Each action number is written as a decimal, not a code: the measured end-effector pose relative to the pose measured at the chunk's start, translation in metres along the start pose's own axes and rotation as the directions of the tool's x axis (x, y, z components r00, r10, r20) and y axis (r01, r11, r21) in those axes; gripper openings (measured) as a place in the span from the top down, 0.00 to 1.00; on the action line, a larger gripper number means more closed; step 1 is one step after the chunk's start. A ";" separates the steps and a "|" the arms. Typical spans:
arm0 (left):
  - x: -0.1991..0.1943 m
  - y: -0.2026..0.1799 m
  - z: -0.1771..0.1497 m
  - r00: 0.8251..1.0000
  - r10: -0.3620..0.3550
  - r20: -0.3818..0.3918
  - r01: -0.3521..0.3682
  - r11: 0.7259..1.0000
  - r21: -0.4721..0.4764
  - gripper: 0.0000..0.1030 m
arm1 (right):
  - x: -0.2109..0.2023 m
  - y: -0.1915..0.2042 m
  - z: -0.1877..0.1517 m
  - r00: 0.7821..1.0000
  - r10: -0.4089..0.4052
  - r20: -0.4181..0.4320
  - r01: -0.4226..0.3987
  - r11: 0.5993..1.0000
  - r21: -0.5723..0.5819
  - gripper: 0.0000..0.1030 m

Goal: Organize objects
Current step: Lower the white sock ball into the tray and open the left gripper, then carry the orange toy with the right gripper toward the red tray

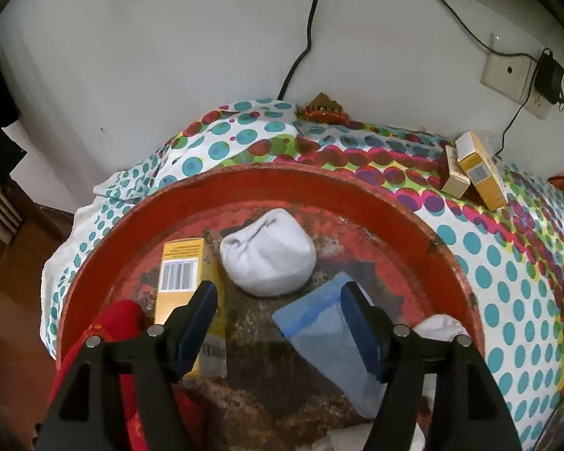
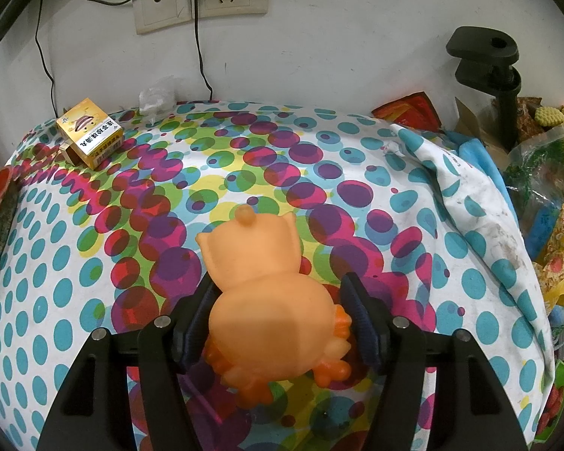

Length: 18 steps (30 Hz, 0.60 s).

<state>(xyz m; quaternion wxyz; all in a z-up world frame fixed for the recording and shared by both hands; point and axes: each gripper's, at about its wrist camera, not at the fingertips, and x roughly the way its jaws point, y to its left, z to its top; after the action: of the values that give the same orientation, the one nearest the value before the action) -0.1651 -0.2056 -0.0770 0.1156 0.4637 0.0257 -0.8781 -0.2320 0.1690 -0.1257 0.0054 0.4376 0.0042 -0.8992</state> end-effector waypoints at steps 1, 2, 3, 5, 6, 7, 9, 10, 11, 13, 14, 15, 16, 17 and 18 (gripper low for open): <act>-0.004 0.000 -0.001 1.000 -0.002 0.005 0.002 1.000 0.000 0.32 | 0.000 0.000 0.000 1.000 0.001 0.000 -0.001 1.000 0.000 0.39; -0.009 -0.001 -0.002 1.000 0.001 0.015 -0.001 1.000 0.002 0.32 | 0.000 -0.001 0.000 1.000 0.001 0.000 -0.001 1.000 0.000 0.39; -0.014 -0.001 -0.003 1.000 0.005 0.027 -0.005 1.000 0.004 0.32 | 0.000 0.000 0.000 1.000 0.002 0.000 -0.002 1.000 0.001 0.39; -0.025 -0.004 -0.008 0.999 0.012 0.045 -0.013 1.000 0.015 0.32 | 0.000 0.001 0.000 1.000 0.001 0.000 -0.001 1.000 0.000 0.40; -0.030 -0.005 -0.011 0.998 0.016 0.054 -0.017 1.000 0.018 0.32 | 0.000 0.001 0.000 1.000 0.002 0.000 -0.002 1.000 0.000 0.40; -0.035 -0.006 -0.014 0.998 0.018 0.064 -0.019 1.000 0.020 0.32 | 0.000 0.000 0.000 1.000 0.005 0.000 -0.005 1.000 0.001 0.40; -0.046 -0.010 -0.021 0.997 0.006 0.082 -0.008 1.000 0.030 0.32 | -0.001 0.002 0.000 1.000 0.004 0.001 -0.004 1.000 0.003 0.41; -0.050 -0.011 -0.025 0.996 0.000 0.088 -0.003 0.999 0.036 0.32 | -0.002 0.002 0.000 1.000 0.007 0.002 -0.007 1.000 0.001 0.43; -0.054 -0.013 -0.029 0.996 -0.002 0.091 -0.002 0.999 0.039 0.32 | -0.002 0.003 0.000 1.000 0.009 0.003 -0.009 1.000 -0.002 0.44; -0.061 -0.014 -0.038 0.995 -0.004 0.100 0.001 0.999 0.035 0.32 | 0.000 -0.002 0.001 1.000 0.008 0.004 -0.008 1.000 -0.009 0.46; -0.064 -0.014 -0.043 0.995 -0.011 0.101 0.007 0.999 0.034 0.32 | 0.000 0.000 0.000 1.000 0.009 0.004 -0.009 1.000 -0.005 0.46; -0.065 -0.015 -0.046 0.995 -0.012 0.101 0.009 0.999 0.032 0.32 | 0.000 0.000 0.000 1.000 0.009 0.004 -0.009 1.000 -0.006 0.47; -0.066 -0.015 -0.051 0.995 -0.013 0.096 0.010 0.999 0.031 0.32 | 0.000 0.001 0.000 1.000 0.007 0.004 -0.007 1.000 -0.007 0.47; -0.067 -0.016 -0.054 0.996 -0.009 0.091 0.006 0.999 0.035 0.32 | -0.001 0.002 0.000 1.000 0.007 0.004 -0.007 1.000 -0.006 0.47; -0.068 -0.016 -0.058 0.996 -0.004 0.094 0.001 0.999 0.038 0.32 | -0.001 0.002 0.000 1.000 0.007 0.004 -0.007 1.000 -0.006 0.47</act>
<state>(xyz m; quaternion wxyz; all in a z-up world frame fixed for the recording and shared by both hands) -0.0849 -0.1687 -0.0553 0.1068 0.4237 0.0042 -0.8995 -0.2319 0.1672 -0.1250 0.0097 0.4357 0.0054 -0.9000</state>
